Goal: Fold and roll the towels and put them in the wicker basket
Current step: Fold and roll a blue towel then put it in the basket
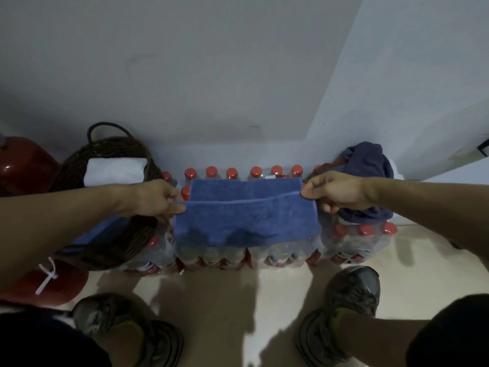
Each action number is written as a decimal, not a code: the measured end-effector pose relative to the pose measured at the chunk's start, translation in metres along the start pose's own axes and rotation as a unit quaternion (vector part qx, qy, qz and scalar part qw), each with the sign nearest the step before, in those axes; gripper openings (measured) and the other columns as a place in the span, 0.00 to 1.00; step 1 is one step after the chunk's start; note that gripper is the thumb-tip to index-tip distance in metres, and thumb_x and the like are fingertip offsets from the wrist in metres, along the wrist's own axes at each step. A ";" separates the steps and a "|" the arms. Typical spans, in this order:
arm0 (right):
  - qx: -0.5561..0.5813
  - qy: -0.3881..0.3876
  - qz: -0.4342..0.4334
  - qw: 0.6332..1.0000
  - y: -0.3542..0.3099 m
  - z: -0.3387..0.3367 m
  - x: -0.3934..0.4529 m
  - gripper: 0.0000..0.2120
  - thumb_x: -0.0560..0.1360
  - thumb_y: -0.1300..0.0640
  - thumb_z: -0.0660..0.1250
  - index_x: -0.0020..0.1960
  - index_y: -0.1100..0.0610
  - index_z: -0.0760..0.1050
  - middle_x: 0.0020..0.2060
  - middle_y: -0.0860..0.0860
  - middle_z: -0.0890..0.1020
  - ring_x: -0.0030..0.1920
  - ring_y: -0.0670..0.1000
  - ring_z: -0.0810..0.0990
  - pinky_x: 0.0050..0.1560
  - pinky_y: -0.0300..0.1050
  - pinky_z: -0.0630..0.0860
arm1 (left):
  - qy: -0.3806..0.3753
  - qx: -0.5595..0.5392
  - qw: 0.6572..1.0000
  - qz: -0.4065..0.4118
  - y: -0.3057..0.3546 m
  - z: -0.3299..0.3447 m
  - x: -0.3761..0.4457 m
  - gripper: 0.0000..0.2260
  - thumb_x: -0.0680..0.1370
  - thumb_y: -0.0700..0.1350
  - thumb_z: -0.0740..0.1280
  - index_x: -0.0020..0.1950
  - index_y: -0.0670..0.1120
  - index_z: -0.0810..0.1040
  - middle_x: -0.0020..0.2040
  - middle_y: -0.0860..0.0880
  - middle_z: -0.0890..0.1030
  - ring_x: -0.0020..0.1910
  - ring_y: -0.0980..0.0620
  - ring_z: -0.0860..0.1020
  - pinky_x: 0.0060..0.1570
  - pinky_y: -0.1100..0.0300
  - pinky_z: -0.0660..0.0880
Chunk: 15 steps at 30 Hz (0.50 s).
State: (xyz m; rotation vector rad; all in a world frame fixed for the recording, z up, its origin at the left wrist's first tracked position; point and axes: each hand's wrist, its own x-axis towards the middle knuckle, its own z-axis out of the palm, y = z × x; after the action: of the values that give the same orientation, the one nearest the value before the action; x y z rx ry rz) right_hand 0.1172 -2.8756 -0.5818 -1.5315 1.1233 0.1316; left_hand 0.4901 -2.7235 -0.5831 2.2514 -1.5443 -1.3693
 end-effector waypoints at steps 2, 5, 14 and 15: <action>0.014 0.027 0.016 0.999 -0.002 -0.005 0.023 0.10 0.81 0.58 0.63 0.42 0.58 0.75 0.26 0.52 0.71 0.27 0.48 0.66 0.28 0.40 0.64 | 0.051 0.025 0.998 0.023 0.006 -0.011 0.021 0.07 0.76 0.43 0.70 0.40 0.42 0.81 0.32 0.49 0.82 0.36 0.48 0.81 0.41 0.54 0.80; -0.006 0.052 0.027 0.998 0.003 -0.010 0.052 0.08 0.81 0.57 0.64 0.44 0.58 0.76 0.34 0.53 0.75 0.34 0.50 0.72 0.34 0.42 0.71 | 0.054 -0.006 0.998 0.014 0.010 -0.016 0.051 0.06 0.77 0.40 0.70 0.40 0.42 0.80 0.32 0.48 0.82 0.33 0.50 0.81 0.39 0.56 0.79; 0.053 0.066 0.075 0.994 0.014 -0.026 0.094 0.11 0.82 0.59 0.60 0.48 0.63 0.78 0.39 0.57 0.83 0.38 0.55 0.84 0.37 0.47 0.82 | 0.002 -0.105 0.990 -0.093 0.003 -0.014 0.097 0.08 0.82 0.38 0.60 0.48 0.37 0.77 0.41 0.38 0.82 0.41 0.43 0.82 0.45 0.50 0.82; 0.049 0.067 0.074 0.994 0.013 -0.026 0.096 0.11 0.83 0.58 0.60 0.48 0.63 0.78 0.38 0.57 0.83 0.36 0.55 0.84 0.35 0.47 0.82 | 0.000 -0.111 0.989 -0.097 0.002 -0.013 0.098 0.09 0.82 0.38 0.59 0.49 0.37 0.77 0.42 0.37 0.82 0.42 0.41 0.82 0.47 0.48 0.81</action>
State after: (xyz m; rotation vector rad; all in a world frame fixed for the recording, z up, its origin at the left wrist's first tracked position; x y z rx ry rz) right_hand 0.1462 -2.9490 -0.6431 -1.3858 1.3313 0.0732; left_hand 0.5065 -2.8065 -0.6341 2.3087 -1.1304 -1.5047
